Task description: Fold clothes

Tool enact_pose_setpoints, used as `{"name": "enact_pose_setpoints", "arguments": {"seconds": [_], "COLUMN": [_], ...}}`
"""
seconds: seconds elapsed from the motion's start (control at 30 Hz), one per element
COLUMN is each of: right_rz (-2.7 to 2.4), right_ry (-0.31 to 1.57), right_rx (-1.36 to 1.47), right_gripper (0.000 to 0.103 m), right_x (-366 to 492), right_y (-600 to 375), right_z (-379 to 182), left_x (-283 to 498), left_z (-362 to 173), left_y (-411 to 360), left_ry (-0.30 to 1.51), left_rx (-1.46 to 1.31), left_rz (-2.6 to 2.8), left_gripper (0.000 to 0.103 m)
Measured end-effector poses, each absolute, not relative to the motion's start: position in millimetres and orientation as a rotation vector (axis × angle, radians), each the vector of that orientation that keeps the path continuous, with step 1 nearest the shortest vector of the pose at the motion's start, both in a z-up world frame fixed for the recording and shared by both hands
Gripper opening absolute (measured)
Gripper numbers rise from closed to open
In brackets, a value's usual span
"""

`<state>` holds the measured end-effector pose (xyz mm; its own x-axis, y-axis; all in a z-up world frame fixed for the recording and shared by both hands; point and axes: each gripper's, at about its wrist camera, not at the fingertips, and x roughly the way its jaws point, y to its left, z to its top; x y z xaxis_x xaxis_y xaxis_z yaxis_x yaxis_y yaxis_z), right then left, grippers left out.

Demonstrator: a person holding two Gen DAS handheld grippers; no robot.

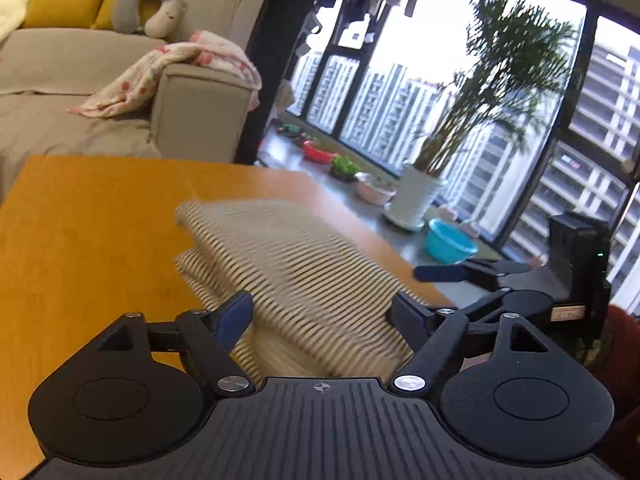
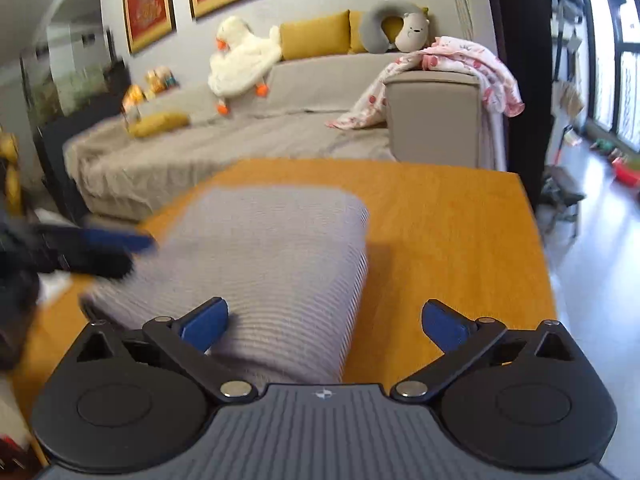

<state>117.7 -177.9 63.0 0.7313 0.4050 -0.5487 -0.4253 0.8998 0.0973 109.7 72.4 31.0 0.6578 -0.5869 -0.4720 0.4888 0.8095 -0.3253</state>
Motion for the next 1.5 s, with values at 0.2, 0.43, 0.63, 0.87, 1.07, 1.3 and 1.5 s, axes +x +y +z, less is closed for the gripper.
{"name": "enact_pose_setpoints", "arguments": {"seconds": [0.2,0.43,0.63,0.87,1.07,1.3,1.5], "right_rz": [0.392,0.368,0.393,0.455,0.479,0.500,0.500], "right_ry": [0.581,0.636,0.687,0.726,0.707,0.692,0.680], "right_rx": [-0.016,0.159,0.269,0.311,0.255,0.274,0.290], "right_gripper": [0.103,0.103,0.103,0.103,0.103,0.103,0.103], "right_x": [105.7,106.2,111.5,113.1,109.7,107.2,107.2], "right_y": [-168.0,-178.0,-187.7,-185.3,-171.7,-180.6,-181.3], "right_z": [55.1,44.9,38.0,34.4,34.6,33.0,32.2], "left_x": [116.5,114.4,112.0,115.4,111.0,97.2,115.6], "left_z": [5.2,2.2,-0.8,-10.6,-8.6,42.8,56.8], "left_y": [77.5,80.8,82.7,83.7,62.2,97.9,89.4], "left_ry": [0.686,0.682,0.680,0.735,0.750,0.597,0.573], "left_rx": [-0.191,-0.183,-0.194,-0.278,-0.238,-0.291,-0.306], "left_rz": [-0.557,-0.550,-0.550,-0.607,-0.615,-0.570,-0.616], "left_gripper": [0.081,0.084,0.085,0.084,0.076,0.064,0.063]}}
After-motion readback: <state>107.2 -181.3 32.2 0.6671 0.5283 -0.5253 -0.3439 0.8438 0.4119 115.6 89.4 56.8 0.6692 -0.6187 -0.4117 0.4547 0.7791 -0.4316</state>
